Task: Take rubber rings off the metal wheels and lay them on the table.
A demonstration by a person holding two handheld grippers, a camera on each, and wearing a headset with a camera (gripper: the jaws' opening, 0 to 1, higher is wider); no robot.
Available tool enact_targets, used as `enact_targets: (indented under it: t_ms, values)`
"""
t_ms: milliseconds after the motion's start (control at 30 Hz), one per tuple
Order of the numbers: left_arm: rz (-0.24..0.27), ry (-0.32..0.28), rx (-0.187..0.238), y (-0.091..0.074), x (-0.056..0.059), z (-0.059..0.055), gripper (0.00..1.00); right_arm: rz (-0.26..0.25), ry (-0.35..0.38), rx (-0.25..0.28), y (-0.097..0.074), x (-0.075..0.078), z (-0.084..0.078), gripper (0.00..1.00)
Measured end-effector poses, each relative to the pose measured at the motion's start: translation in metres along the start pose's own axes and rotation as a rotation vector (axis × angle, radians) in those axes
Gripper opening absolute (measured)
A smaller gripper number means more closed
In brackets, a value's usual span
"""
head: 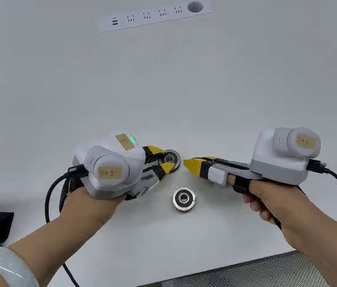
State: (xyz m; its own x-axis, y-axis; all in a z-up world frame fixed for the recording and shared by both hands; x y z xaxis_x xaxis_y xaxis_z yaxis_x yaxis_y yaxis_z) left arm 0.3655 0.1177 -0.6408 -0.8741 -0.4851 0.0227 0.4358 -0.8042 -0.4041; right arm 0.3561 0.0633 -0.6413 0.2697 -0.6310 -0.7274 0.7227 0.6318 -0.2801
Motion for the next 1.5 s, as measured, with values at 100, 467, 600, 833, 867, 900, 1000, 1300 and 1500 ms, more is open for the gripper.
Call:
enact_targets:
  t_ms: [100,467,600,833,867,900,1000,1300,1500]
  values:
    - [0.001,-0.004,0.003,0.000,0.000,0.000,0.14,0.005,0.009,-0.001,0.005,0.001,0.000,0.15]
    - [0.007,-0.014,0.009,-0.001,0.000,0.000,0.14,0.012,0.046,-0.010,0.018,0.002,-0.002,0.17]
    - [0.007,-0.016,0.010,-0.001,0.000,0.000,0.14,0.011,0.052,-0.017,0.020,0.004,-0.004,0.17]
    - [0.008,-0.020,0.014,0.000,0.000,0.000,0.14,0.013,0.069,-0.030,0.022,0.005,-0.007,0.17]
    - [0.008,-0.020,0.014,0.000,0.000,0.001,0.14,0.015,0.074,-0.030,0.023,0.004,-0.007,0.17]
    - [0.008,-0.020,0.014,0.000,0.000,0.001,0.14,0.016,0.077,-0.032,0.023,0.004,-0.007,0.17]
    - [0.008,-0.019,0.013,0.000,0.000,0.000,0.14,0.021,0.078,-0.032,0.022,0.003,-0.007,0.17]
    - [0.008,-0.018,0.012,0.000,0.000,0.000,0.14,0.027,0.072,-0.020,0.014,0.000,-0.003,0.15]
    - [0.008,-0.017,0.012,0.000,0.000,0.000,0.14,0.034,0.067,-0.014,0.012,-0.001,-0.001,0.12]
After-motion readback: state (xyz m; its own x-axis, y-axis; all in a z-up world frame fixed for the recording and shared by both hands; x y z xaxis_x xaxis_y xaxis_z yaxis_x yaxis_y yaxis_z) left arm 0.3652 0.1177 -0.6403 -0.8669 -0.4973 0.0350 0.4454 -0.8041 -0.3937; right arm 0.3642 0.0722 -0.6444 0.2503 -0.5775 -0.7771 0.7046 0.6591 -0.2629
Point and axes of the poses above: the centre of the closed fingertips' face, and the gripper's own axes: y roughly forward along the fingers, x roughly to its right, z roughly out of its top, the point moved 2 cm from there along -y, roughly backward along the fingers, and after that the axes turned 15 degrees about x, right-handed, at the moved point
